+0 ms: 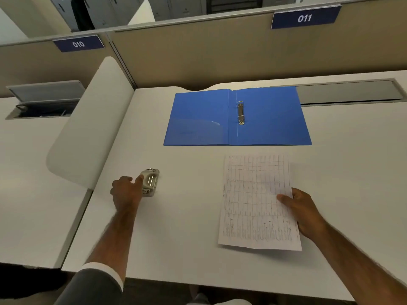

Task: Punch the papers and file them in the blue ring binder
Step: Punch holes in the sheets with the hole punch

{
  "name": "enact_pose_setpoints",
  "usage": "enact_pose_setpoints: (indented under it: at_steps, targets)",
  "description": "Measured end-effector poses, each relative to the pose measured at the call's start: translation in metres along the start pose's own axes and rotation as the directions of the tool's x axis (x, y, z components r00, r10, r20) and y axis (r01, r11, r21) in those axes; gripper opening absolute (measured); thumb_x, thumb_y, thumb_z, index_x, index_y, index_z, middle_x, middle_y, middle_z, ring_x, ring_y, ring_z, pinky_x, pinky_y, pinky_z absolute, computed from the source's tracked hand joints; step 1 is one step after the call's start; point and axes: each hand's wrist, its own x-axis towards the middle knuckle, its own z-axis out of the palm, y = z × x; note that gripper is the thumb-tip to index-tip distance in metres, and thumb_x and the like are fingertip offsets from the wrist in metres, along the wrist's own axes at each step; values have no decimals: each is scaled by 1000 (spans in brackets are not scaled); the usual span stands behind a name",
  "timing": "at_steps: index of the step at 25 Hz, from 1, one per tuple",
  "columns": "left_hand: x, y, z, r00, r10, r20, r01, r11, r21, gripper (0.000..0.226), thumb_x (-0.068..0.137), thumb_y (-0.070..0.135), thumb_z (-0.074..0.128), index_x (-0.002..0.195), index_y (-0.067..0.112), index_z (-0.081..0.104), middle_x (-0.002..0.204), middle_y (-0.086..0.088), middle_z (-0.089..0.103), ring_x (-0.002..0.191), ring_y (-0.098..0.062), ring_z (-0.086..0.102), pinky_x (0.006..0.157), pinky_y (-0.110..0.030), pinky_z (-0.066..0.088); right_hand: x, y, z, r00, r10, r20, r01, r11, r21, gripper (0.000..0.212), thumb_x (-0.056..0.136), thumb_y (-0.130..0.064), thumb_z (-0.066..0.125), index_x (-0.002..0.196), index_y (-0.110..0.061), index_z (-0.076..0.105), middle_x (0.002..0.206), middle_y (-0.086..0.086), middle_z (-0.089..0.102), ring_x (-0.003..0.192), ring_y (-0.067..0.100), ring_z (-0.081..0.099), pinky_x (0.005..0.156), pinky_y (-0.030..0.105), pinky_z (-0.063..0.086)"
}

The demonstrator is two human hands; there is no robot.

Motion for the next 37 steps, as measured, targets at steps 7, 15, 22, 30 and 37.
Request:
enact_pose_setpoints:
  at_steps: [7, 15, 22, 30, 37]
  targets:
    - [4, 20, 9, 985, 7, 175, 45, 956, -292, 29, 86, 32, 68, 75, 5, 65, 77, -10, 63, 74, -26, 57, 59, -30, 37, 1, 3, -3, 1000, 11, 11, -11, 1000, -9, 22, 96, -11, 60, 117, -11, 65, 112, 9, 73, 96, 31, 73, 86, 52, 59]
    - [-52, 77, 44, 880, 35, 474, 271, 782, -561, 53, 76, 33, 82, 118, 15, 56, 105, -8, 64, 93, -28, 69, 82, -46, 59, 0, -3, -6, 1000, -3, 0, 3, 1000, 29, 18, 96, -9, 59, 113, -12, 66, 110, 9, 74, 93, 29, 74, 69, 38, 61]
    - [-117, 110, 79, 856, 125, 501, 164, 854, -494, 43, 80, 36, 78, 114, 11, 67, 106, -5, 72, 87, -19, 69, 69, -28, 55, 3, -5, -20, 1000, 4, -22, -4, 1000, 21, 23, 97, -12, 59, 120, -10, 64, 111, 9, 73, 94, 29, 73, 69, 38, 61]
    - [-135, 115, 77, 882, 205, 425, -28, 922, -387, 27, 84, 34, 74, 98, 11, 73, 94, -2, 73, 74, -10, 63, 56, -18, 44, 5, -5, -17, 1000, 16, -4, -16, 999, 42, 19, 96, -11, 59, 114, -12, 66, 111, 9, 73, 95, 31, 73, 83, 50, 60]
    - [-137, 114, 77, 870, 251, 425, -77, 919, -386, 22, 87, 32, 71, 88, 11, 70, 82, 0, 68, 66, -7, 59, 52, -16, 40, 3, -3, -15, 1000, -14, -6, 15, 999, 34, 16, 96, -8, 59, 103, -18, 68, 108, 7, 74, 90, 27, 75, 70, 38, 62]
